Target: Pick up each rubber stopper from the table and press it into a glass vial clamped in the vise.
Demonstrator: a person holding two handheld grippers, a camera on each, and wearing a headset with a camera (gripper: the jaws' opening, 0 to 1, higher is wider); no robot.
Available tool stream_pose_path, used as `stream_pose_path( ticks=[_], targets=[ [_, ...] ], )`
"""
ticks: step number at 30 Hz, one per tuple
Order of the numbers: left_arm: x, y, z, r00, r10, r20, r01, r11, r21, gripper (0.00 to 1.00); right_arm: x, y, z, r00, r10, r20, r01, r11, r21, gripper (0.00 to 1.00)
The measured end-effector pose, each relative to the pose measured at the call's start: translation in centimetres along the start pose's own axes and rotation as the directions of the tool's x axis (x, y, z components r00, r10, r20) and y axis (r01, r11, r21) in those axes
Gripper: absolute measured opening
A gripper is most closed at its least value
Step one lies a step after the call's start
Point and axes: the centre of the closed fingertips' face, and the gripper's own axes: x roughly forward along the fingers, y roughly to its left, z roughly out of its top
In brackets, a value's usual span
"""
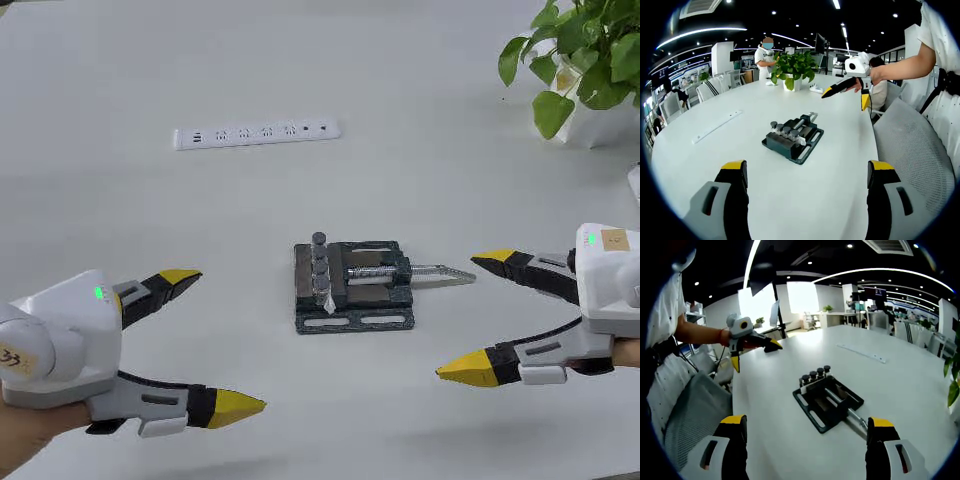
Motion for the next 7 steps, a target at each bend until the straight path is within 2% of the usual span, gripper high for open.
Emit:
stream_pose_path(
  ticks=[7],
  targets=[
    [0.07,-0.18,0.14,1.0,-0.004,-0.002,0.004,1.0,0.001,0.99,0.03,0.03,0.19,1.0,0.002,0.002,-0.002,1.0,-0.003,0.99]
  ],
)
